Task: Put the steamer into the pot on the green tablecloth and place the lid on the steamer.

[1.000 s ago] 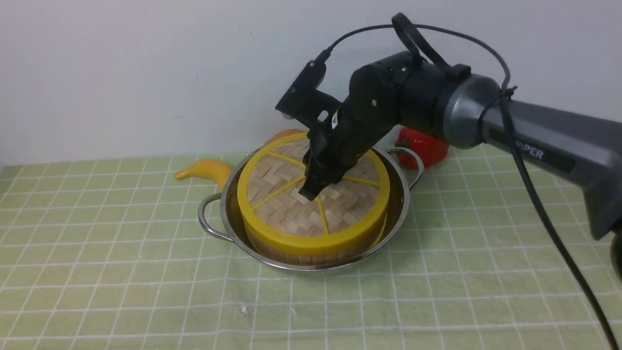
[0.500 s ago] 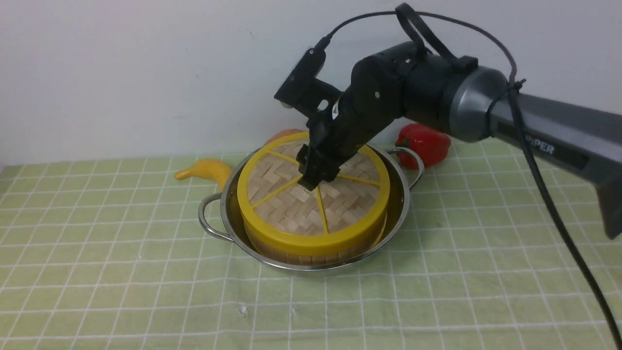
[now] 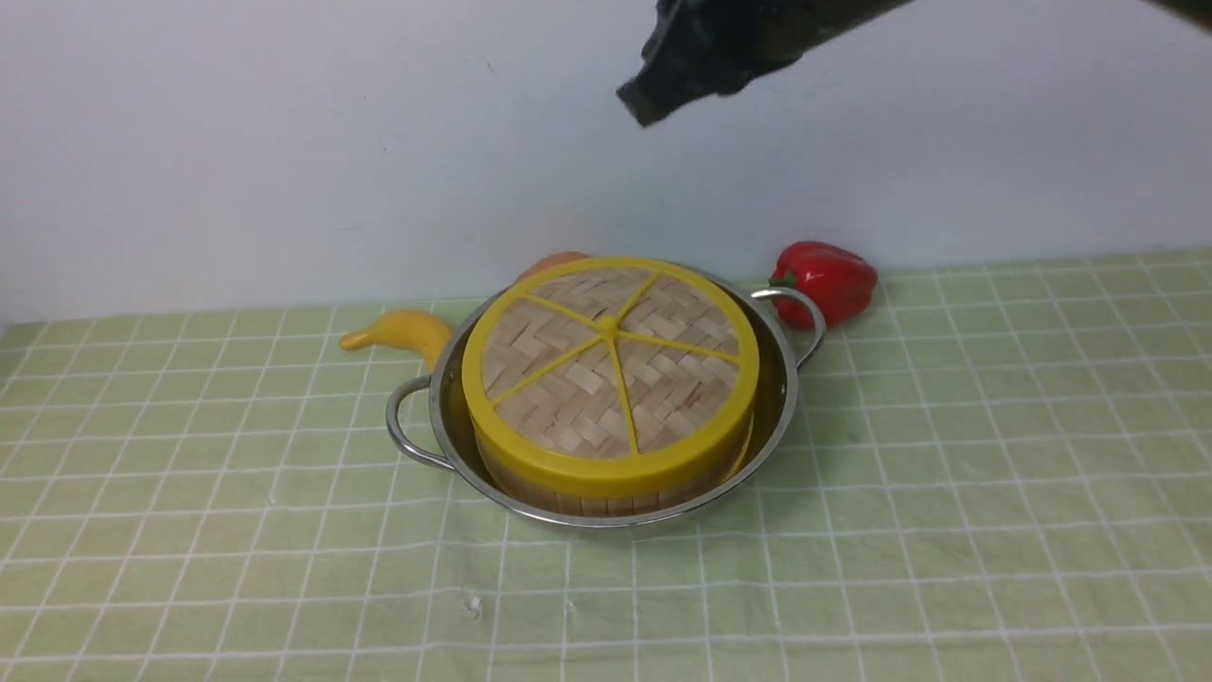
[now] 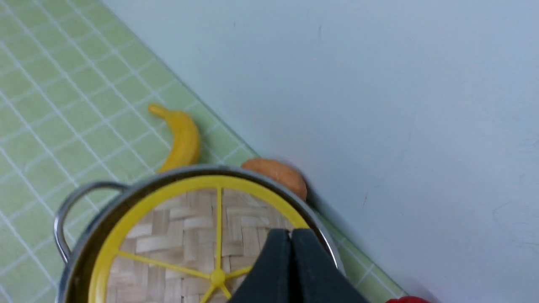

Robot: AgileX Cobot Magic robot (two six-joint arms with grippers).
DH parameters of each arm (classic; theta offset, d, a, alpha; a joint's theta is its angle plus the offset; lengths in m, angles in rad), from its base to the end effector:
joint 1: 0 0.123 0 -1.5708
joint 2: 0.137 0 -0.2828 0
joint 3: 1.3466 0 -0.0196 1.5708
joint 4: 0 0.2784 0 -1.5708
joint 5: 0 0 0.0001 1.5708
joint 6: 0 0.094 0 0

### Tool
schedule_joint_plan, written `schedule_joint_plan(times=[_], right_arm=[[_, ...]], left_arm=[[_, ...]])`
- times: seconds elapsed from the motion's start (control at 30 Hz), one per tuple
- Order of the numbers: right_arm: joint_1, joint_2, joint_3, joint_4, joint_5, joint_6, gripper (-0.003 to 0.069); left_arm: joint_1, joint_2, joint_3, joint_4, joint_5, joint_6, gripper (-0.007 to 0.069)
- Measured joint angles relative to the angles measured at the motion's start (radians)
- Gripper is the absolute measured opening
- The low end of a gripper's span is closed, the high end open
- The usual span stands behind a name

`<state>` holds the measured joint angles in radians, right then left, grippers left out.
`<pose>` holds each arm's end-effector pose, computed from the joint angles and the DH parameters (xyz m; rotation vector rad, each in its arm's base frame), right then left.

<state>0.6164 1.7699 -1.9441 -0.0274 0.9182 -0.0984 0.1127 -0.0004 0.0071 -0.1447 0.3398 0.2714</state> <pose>0.3533 0.2478 0.4234 -0.7895 2.0951 0.2495 0.0865 0.0052 0.1796 0.0542 1.8277 0.1306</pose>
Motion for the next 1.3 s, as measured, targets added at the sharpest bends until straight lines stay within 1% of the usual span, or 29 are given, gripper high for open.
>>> schedule_joint_plan(times=[0.17,0.43,0.53,0.67,0.7,0.77,0.9,1.0,1.1,1.13,1.17,1.2,1.23,1.3], right_arm=[[0.000,-0.049,0.000,0.027,-0.046,0.068,-0.0014],[0.000,-0.050,0.000,0.044,-0.071,0.085,-0.0003],[0.000,-0.052,0.000,0.044,-0.068,0.087,0.0001],[0.000,-0.105,0.048,0.044,-0.011,0.087,0.0005],[0.000,-0.166,0.124,0.034,0.024,0.090,0.0007],[0.000,-0.269,0.234,0.020,0.041,0.098,0.0009],[-0.013,-0.508,0.515,0.010,0.000,0.154,0.0018],[-0.057,-0.705,0.771,0.009,-0.104,0.209,0.0028],[-0.138,-0.907,1.033,0.004,-0.244,0.255,0.0038],[-0.174,-1.006,1.160,0.001,-0.323,0.271,0.0041],[-0.199,-1.060,1.228,0.000,-0.368,0.278,0.0044],[-0.211,-1.073,1.262,0.000,-0.380,0.279,0.0045],[-0.256,-1.191,1.386,-0.001,-0.484,0.283,0.0048],[-0.306,-1.293,1.523,-0.001,-0.583,0.287,0.0054]], left_arm=[[0.000,0.000,0.000,0.000,0.000,-0.001,0.0243],[0.000,0.000,0.000,0.000,0.000,-0.001,0.0243],[0.000,0.000,0.000,0.000,0.000,-0.001,0.0243],[0.000,0.000,0.000,-0.001,0.000,-0.001,0.0243],[0.000,0.000,0.000,-0.001,0.000,-0.001,0.0243],[0.000,0.000,0.000,-0.001,0.000,-0.001,0.0243],[0.000,0.000,0.000,-0.001,0.000,-0.001,0.0243],[0.000,0.000,0.000,-0.001,0.000,-0.001,0.0243],[0.000,0.000,0.000,-0.001,0.000,-0.001,0.0243],[0.000,0.000,0.000,-0.001,0.000,-0.001,0.0243],[0.000,0.000,0.000,-0.001,0.000,-0.001,0.0243],[0.000,0.000,0.000,-0.001,0.000,-0.001,0.0243],[0.000,0.000,0.000,-0.001,0.000,-0.001,0.0243],[0.000,0.000,0.000,-0.001,0.000,-0.001,0.0243]])
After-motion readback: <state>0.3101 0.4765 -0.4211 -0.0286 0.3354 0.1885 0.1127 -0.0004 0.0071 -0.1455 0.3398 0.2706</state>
